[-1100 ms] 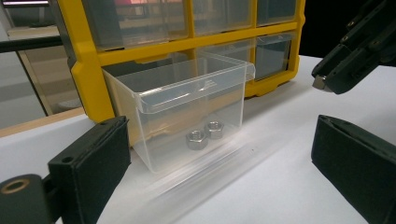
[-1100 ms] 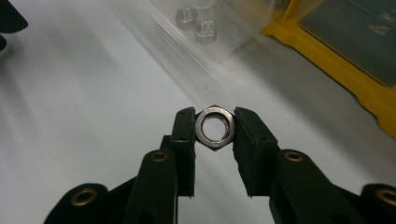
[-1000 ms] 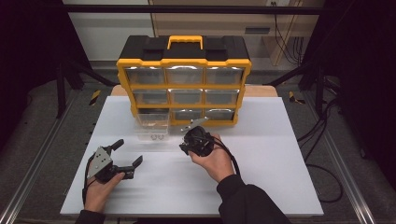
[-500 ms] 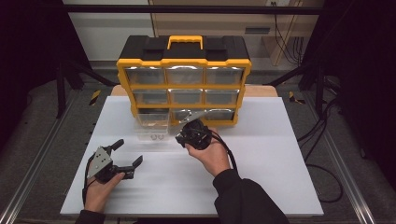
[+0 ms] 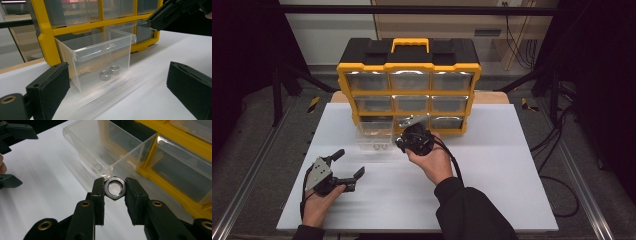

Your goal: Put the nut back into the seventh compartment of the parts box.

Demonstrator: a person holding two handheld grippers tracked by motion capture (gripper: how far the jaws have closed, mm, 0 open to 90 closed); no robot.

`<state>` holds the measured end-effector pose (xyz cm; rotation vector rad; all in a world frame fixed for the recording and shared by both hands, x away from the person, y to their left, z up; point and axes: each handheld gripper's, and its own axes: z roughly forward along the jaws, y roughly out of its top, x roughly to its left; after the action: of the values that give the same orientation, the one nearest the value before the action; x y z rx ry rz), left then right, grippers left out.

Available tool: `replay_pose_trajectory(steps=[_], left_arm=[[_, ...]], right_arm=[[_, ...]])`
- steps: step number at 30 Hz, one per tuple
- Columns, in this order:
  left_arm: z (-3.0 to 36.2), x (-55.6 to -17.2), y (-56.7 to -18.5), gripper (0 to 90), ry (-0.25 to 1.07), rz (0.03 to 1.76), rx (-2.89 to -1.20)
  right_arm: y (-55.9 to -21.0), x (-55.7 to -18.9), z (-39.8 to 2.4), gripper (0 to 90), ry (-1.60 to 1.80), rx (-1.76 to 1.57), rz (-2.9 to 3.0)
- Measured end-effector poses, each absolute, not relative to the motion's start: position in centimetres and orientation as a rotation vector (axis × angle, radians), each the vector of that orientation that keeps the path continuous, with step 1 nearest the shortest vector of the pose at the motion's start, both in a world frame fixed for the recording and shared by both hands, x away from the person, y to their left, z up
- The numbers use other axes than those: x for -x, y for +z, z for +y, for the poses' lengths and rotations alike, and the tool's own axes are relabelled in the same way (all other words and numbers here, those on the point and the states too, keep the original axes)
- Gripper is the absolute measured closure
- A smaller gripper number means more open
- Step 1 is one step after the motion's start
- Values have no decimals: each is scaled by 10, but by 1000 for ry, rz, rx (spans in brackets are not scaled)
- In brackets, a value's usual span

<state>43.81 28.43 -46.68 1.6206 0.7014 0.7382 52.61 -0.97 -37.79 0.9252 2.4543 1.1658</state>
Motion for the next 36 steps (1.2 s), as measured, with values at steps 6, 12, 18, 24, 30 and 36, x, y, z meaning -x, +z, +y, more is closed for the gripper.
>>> replay_pose_trajectory(steps=[6,12,18,24,30,36], left_arm=[[284,-438,-467,45,737,698,-1623],[284,-438,-467,46,737,700,-1620],[284,-438,-467,45,736,699,-1620],[284,-438,-467,45,735,699,-1620],[284,-438,-467,45,735,698,-1621],[284,-438,-467,45,734,698,-1620]], right_arm=[[-375,-530,-5,698,1203,-953,2434],[-374,-533,1,698,1212,-939,2426],[-371,-535,8,698,1229,-941,2419],[-371,-537,14,698,1238,-933,2420],[-370,-540,19,698,1258,-948,2419],[-369,-543,24,698,1261,-957,2419]])
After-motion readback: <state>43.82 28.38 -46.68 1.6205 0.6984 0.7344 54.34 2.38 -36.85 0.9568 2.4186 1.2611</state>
